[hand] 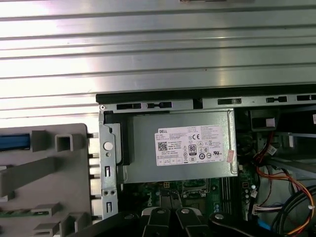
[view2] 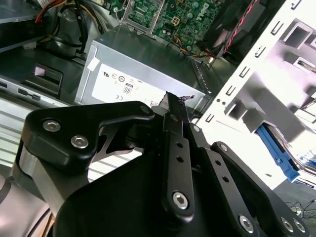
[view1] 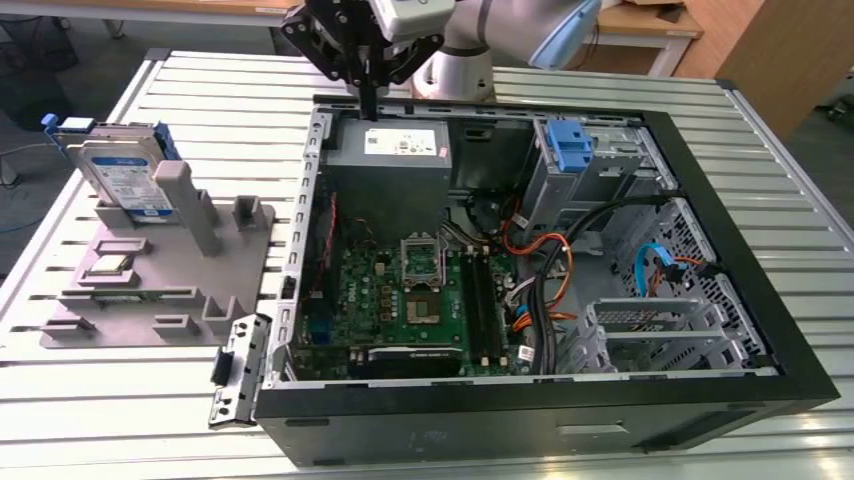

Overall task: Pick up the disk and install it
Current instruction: 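Reach for the disk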

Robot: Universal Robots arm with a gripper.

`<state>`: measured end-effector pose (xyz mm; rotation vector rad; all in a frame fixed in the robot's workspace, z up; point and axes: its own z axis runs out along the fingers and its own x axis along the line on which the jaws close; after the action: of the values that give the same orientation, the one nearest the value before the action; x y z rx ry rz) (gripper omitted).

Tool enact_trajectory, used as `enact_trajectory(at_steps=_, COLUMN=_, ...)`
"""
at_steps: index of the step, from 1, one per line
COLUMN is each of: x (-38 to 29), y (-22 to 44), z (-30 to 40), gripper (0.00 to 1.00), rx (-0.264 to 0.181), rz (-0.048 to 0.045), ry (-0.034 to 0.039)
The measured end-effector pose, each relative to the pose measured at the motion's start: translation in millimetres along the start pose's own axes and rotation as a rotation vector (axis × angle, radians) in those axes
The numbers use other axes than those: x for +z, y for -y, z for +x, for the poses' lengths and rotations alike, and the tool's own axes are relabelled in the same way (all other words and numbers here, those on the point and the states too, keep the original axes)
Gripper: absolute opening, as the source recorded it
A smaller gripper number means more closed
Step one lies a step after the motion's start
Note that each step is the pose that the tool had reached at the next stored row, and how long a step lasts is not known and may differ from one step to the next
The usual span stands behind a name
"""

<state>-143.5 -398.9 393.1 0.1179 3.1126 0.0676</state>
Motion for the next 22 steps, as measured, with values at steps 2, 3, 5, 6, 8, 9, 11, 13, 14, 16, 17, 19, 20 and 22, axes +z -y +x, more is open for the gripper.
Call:
enact_trajectory(at_steps=2, x=0.0, y=0.1, z=1.5, gripper=0.1, rx=0.0, rz=0.0, ry=0.0001)
enact_trajectory(at_steps=3, x=0.0, y=0.1, z=2.1, gripper=0.1, rx=0.0, rz=-0.0001, ry=0.0001)
enact_trajectory(at_steps=5, x=-0.1, y=0.2, z=2.6, gripper=0.1, rx=0.0, rz=0.0, ry=0.0)
enact_trajectory(at_steps=6, x=-0.1, y=0.2, z=2.6, gripper=0.1, rx=0.0, rz=0.0, ry=0.0)
enact_trajectory(at_steps=8, x=-0.1, y=0.2, z=2.8, gripper=0.1, rx=0.0, rz=0.0, ry=0.0001)
enact_trajectory(at_steps=9, x=-0.1, y=0.2, z=2.8, gripper=0.1, rx=0.0, rz=0.0, ry=0.0)
enact_trajectory(at_steps=11, x=-0.1, y=0.2, z=2.8, gripper=0.1, rx=0.0, rz=0.0, ry=0.0)
enact_trajectory(at_steps=13, x=0.0, y=0.2, z=3.1, gripper=0.1, rx=0.0, rz=-0.0001, ry=0.0001)
enact_trajectory(at_steps=14, x=0.0, y=0.3, z=3.4, gripper=0.1, rx=0.0, rz=-0.0001, ry=0.0001)
enact_trajectory(at_steps=16, x=0.0, y=0.4, z=4.6, gripper=0.1, rx=0.0, rz=-0.0001, ry=0.0001)
enact_trajectory(at_steps=17, x=-0.1, y=0.4, z=5.4, gripper=0.1, rx=0.0, rz=0.0001, ry=0.0)
enact_trajectory(at_steps=19, x=0.0, y=0.6, z=7.2, gripper=0.1, rx=0.0, rz=0.0, ry=0.0001)
enact_trajectory(at_steps=20, x=0.0, y=0.6, z=8.2, gripper=0.1, rx=0.0, rz=0.0, ry=0.0)
enact_trajectory(at_steps=22, x=0.0, y=0.8, z=10.2, gripper=0.1, rx=0.0, rz=0.0, ry=0.0001)
